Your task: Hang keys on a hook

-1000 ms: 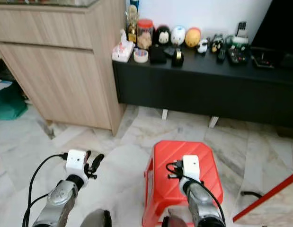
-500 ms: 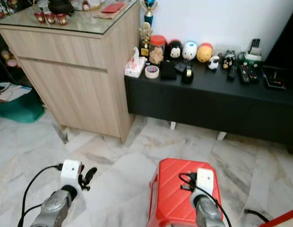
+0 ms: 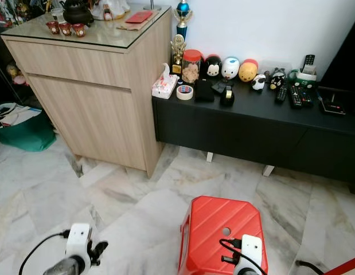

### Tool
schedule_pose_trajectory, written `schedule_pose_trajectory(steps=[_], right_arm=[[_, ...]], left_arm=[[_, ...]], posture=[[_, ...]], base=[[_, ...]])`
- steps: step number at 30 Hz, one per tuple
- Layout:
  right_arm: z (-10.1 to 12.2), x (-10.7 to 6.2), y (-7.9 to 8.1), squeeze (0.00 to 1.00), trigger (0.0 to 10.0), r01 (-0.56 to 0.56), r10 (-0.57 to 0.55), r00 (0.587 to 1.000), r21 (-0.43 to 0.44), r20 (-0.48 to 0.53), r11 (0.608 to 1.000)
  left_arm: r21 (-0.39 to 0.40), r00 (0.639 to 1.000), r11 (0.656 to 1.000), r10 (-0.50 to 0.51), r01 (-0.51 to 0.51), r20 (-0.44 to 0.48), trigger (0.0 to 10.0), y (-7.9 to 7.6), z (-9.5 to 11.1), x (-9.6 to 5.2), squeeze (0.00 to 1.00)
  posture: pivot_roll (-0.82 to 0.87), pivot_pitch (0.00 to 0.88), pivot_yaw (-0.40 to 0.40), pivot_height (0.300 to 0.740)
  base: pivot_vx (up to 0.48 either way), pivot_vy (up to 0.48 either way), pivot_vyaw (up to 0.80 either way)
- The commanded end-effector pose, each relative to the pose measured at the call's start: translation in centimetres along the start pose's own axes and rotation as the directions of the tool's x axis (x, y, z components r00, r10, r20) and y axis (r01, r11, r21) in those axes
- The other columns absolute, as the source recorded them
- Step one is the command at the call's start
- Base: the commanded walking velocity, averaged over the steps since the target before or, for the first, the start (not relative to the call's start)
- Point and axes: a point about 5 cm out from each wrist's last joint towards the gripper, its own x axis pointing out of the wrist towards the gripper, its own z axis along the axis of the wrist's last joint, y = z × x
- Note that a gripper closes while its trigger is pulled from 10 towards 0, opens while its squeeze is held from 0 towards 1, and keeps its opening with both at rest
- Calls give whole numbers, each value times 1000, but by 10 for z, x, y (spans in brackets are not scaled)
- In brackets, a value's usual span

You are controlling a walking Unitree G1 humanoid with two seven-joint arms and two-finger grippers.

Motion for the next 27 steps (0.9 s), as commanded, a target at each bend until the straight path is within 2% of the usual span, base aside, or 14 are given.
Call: schedule_pose_trajectory(steps=[1, 12, 17, 27], right_arm=[[-6, -1, -1, 0, 10000, -2, 1, 999, -25, -32, 1000], [-28, -6, 3, 0, 10000, -6, 1, 995, -48, -98, 999], [-27, -5, 5, 0, 10000, -7, 1, 995, -54, -104, 999], [-19, -2, 24, 0, 10000, -26, 18, 996, -96, -84, 995]], left_arm=[[-13, 999, 1000, 10, -10, -48, 10000, -1, -11, -2, 0], [-24, 995, 999, 32, -34, -92, 10000, 0, -22, -5, 0], [-27, 993, 998, 50, -53, -104, 10000, 2, -27, -7, 0], [-50, 988, 995, 73, -81, -137, 10000, 5, -38, -12, 0]], posture=[[14, 0, -22, 740], [18, 0, -25, 740], [22, 0, -30, 740], [24, 0, -35, 740]], base=[[0, 0, 0], [0, 0, 0], [0, 0, 0], [0, 0, 0]])
